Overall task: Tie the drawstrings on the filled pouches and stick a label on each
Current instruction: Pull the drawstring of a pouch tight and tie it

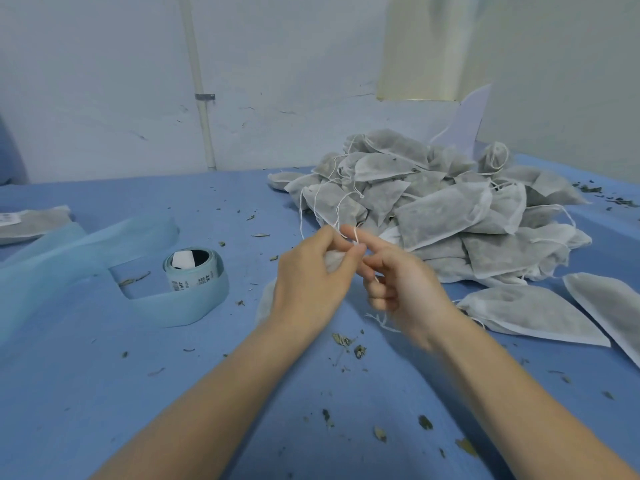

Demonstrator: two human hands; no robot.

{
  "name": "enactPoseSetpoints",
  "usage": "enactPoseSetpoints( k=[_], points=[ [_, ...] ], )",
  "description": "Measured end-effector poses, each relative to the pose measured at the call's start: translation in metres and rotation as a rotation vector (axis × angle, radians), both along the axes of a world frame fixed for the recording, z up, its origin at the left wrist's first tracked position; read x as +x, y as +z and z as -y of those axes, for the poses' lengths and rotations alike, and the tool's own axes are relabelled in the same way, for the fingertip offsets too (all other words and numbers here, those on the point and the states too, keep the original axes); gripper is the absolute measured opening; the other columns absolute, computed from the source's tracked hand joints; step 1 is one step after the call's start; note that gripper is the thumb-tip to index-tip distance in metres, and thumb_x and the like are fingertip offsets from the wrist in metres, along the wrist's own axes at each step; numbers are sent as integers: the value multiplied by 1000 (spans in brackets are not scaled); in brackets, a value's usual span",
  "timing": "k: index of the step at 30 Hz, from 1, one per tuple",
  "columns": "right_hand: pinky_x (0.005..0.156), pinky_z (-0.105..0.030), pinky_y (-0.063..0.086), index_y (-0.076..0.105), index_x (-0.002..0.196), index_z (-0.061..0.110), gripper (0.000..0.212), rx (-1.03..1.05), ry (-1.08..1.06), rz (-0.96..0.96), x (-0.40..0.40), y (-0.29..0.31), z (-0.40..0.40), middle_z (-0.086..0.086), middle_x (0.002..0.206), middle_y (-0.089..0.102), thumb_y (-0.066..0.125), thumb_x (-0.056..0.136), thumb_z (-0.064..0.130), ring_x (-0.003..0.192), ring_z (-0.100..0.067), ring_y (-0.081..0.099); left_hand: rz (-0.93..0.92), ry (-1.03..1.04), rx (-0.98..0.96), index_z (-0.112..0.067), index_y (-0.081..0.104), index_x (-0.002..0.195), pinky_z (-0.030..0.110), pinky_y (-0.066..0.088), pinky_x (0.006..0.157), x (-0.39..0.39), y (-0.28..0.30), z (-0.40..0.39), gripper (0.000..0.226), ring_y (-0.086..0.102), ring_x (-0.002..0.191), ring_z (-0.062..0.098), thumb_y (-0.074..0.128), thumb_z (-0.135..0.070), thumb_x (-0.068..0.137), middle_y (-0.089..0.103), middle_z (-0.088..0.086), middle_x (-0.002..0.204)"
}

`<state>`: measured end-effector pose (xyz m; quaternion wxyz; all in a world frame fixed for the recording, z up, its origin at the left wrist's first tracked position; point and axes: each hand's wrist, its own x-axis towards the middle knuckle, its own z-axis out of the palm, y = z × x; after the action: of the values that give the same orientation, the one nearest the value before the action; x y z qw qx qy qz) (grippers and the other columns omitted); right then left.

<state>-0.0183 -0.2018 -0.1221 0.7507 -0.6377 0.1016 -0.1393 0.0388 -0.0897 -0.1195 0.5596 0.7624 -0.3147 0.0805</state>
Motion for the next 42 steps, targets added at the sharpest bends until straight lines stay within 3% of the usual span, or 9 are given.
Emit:
enactPoseSetpoints(
  k=[6,10,14,20,24,27,33,38,42],
  points=[
    [36,-16,22,66,112,43,57,-230,-41,-67,1,3,-12,6,51,37,39,83,2,39,-8,26,-76,20,-9,-14,68,84,7,38,66,3,0,-2,11,56,71,-2,64,-25,86,68,-11,69],
    [39,-16,25,62,110,25,36,-310,-118,-71,3,2,-15,12,46,44,43,88,3,37,-3,32,-59,57,59,-15,66,85,4,35,65,3,-2,1,17,55,71,2,56,-26,92,68,-8,72],
    [47,-18,30,47,87,23,17,-478,-276,-44,4,-4,-10,14,44,44,57,90,10,40,-1,39,-131,47,7,-19,65,85,2,36,63,5,-1,-1,14,57,71,-3,57,-28,92,67,-14,71],
    [45,-15,28,75,83,25,13,-439,-191,-16,0,-7,1,17,51,46,64,90,25,42,-2,37,-244,-37,-94,-29,63,75,38,50,88,6,0,-5,21,65,86,9,55,-23,92,69,-13,72],
    [42,-10,29,78,84,16,12,-390,-168,-9,-3,-2,8,11,62,62,71,83,26,41,-2,39,-235,-102,-58,-33,64,71,22,45,68,4,0,-6,25,59,67,-4,56,-24,92,64,-21,63],
    [42,-14,24,78,80,13,21,-319,-218,-50,-4,0,15,14,48,43,79,71,32,45,-7,24,-185,-125,4,-38,63,67,9,34,50,1,1,-6,28,51,54,-7,56,-26,91,61,-20,60],
    [38,-15,20,67,75,9,21,117,-136,-68,-2,3,16,7,50,44,71,80,29,44,-5,25,175,55,168,-17,69,87,18,29,68,0,-5,0,15,49,78,12,56,-23,92,58,-3,81],
    [40,-15,25,79,74,13,4,-128,-197,-43,-1,-3,10,7,50,38,77,74,16,44,-5,27,146,132,128,-13,65,86,17,31,71,1,-10,3,16,53,84,11,55,-24,93,57,-7,84],
    [40,-17,24,78,76,9,8,-61,-253,-46,2,-4,7,10,49,33,72,79,14,43,-6,25,18,110,120,-12,63,90,23,37,77,1,-9,5,20,54,91,14,50,-27,95,62,-1,92]
  ],
)
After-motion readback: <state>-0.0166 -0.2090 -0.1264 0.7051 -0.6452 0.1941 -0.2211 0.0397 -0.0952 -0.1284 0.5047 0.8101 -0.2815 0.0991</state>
